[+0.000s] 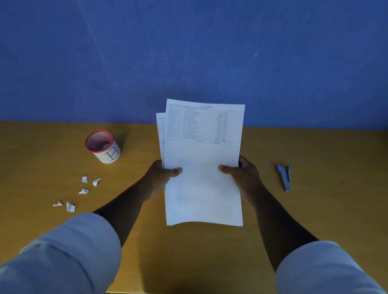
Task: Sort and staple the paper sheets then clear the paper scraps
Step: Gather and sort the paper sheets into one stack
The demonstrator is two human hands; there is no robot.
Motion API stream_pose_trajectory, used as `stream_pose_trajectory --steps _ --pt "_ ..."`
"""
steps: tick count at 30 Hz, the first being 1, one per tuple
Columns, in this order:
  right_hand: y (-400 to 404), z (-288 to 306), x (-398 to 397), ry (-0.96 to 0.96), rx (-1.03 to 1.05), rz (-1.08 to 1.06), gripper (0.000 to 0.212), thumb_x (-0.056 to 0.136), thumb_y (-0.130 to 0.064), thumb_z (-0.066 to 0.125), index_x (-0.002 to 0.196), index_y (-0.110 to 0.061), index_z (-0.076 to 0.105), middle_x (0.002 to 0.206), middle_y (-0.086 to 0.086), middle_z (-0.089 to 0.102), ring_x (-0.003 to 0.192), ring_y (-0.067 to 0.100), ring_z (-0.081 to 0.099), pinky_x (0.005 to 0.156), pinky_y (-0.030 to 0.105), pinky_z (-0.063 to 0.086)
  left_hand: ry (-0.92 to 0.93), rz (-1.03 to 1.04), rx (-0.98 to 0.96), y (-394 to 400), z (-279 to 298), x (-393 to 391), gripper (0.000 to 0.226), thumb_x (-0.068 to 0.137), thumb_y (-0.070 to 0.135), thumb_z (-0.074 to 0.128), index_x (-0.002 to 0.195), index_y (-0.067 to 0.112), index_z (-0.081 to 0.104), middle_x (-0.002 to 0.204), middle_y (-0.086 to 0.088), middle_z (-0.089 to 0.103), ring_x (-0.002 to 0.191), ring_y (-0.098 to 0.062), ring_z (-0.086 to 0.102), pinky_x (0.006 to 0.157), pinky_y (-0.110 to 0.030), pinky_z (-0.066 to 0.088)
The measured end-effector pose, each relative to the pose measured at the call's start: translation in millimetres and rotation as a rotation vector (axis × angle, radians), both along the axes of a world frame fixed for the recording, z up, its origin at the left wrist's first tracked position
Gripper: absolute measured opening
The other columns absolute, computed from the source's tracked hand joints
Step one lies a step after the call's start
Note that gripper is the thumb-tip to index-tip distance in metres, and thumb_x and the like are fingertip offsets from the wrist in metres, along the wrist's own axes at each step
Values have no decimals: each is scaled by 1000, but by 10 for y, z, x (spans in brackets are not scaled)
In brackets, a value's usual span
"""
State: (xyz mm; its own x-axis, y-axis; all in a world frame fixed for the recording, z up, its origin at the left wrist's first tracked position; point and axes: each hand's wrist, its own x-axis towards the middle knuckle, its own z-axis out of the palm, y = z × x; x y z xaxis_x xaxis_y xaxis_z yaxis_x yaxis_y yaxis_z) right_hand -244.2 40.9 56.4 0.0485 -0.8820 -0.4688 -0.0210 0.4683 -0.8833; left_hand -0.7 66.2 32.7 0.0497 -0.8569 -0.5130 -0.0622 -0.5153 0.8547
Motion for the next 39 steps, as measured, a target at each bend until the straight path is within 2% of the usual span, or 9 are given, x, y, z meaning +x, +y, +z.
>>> stream_pose_trajectory --steps 4,7,10,17,21,25,29,34,39 --pt "-14 105 41 30 -28 -18 28 75 -4 78 101 -13 71 93 2 72 80 17 66 75 28 54 -76 40 -102 -50 111 -70 27 86 7 72 110 16 66 103 1 70 93 -15 67 77 -25 53" --pt "-14 155 72 60 -50 -36 18 77 -6 78 91 -14 69 81 4 66 65 14 57 57 25 48 -115 73 -173 -74 183 -132 20 86 5 72 103 15 66 89 2 69 76 -10 64 62 -20 48" --pt "-20 155 82 75 -78 -48 18 79 -6 75 92 -14 65 71 -1 61 55 10 52 45 18 43 -124 84 -215 -81 189 -160 19 86 5 72 102 14 68 91 -2 70 76 -14 65 63 -23 49" --pt "-8 187 79 48 -110 -111 28 78 -3 77 104 -8 66 75 -2 64 51 3 57 43 14 43 -101 108 -273 -66 186 -196 26 84 6 75 108 12 68 98 -5 72 83 -19 69 67 -28 54" --pt "9 209 81 32 -128 -111 33 76 0 77 105 -8 64 85 1 65 66 12 61 46 15 47 -60 76 -298 -23 220 -201 30 83 3 76 107 17 65 97 0 70 84 -15 68 62 -21 54" --pt "37 198 72 4 -165 -98 36 75 1 78 105 -12 62 99 3 67 88 19 66 56 20 53 -19 77 -338 17 236 -195 39 80 0 78 108 23 63 107 7 69 95 -5 67 71 -19 57" --pt "39 171 57 23 -140 -93 36 73 0 80 103 -13 63 100 2 67 89 20 66 65 28 57 -22 73 -334 32 231 -174 42 78 1 80 110 22 62 108 11 67 92 1 66 68 -14 55" --pt "57 74 5 83 -71 -56 38 72 2 79 106 -6 64 103 11 67 81 22 65 65 30 57 -50 -24 -291 44 177 -134 38 80 9 80 105 31 61 108 8 66 99 -6 64 75 -22 56" --pt "74 -53 -49 216 -39 -11 37 75 -2 77 108 -7 62 113 11 65 101 29 63 85 42 58 -54 -23 -299 66 143 -123 34 84 8 76 107 30 62 108 12 67 97 -5 65 74 -20 57"
